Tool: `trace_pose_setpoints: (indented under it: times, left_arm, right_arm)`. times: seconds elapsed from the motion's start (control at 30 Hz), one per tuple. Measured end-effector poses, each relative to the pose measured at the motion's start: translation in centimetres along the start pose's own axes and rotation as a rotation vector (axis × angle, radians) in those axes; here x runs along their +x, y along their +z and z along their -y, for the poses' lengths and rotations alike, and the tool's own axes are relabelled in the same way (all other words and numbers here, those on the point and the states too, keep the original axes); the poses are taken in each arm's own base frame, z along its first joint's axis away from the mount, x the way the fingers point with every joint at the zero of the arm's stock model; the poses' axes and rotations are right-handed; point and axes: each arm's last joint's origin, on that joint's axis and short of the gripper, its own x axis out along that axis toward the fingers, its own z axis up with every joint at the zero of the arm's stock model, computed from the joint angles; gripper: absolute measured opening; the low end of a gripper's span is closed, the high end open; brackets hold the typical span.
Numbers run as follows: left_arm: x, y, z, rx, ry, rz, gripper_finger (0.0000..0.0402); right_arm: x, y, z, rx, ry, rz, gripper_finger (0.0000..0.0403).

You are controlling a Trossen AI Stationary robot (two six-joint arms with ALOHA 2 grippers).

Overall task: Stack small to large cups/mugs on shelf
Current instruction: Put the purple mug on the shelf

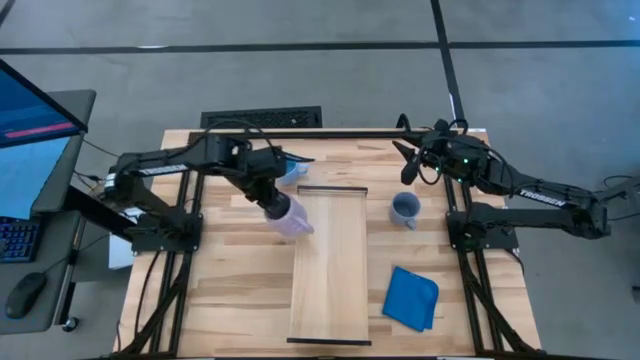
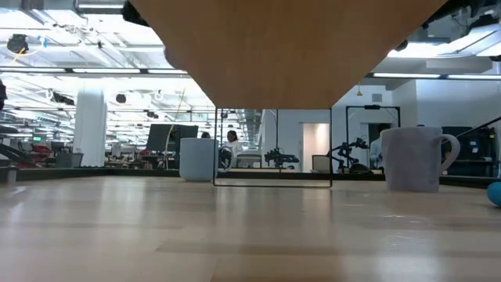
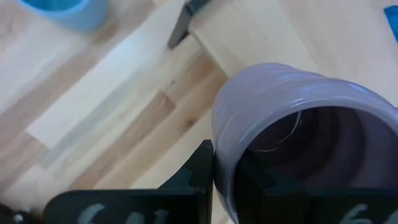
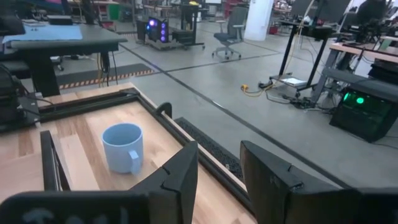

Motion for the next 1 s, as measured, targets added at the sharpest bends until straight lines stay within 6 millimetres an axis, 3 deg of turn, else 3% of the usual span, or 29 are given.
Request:
trace_pose_setpoints:
  times: [0.37, 0.6, 1.0]
  left_arm:
    - [0.0, 3.6, 3.3, 0.055, 0.055, -0.029, 0.0018]
    - [-0.1, 5.6, 4.8, -0.001, 0.111, 0.068, 0.0018]
    - [0.3, 5.3, 5.7, -0.221, 0.102, 0.076, 0.0018]
  right_arm:
    - [0.0, 0.0, 0.0, -0.001, 0.002, -0.001, 0.0143]
    - [0.0, 0.0, 0.0, -0.001, 0.002, -0.001, 0.0143]
    - [0.0, 0.0, 0.0, 0.000, 0.002, -0.001, 0.0143]
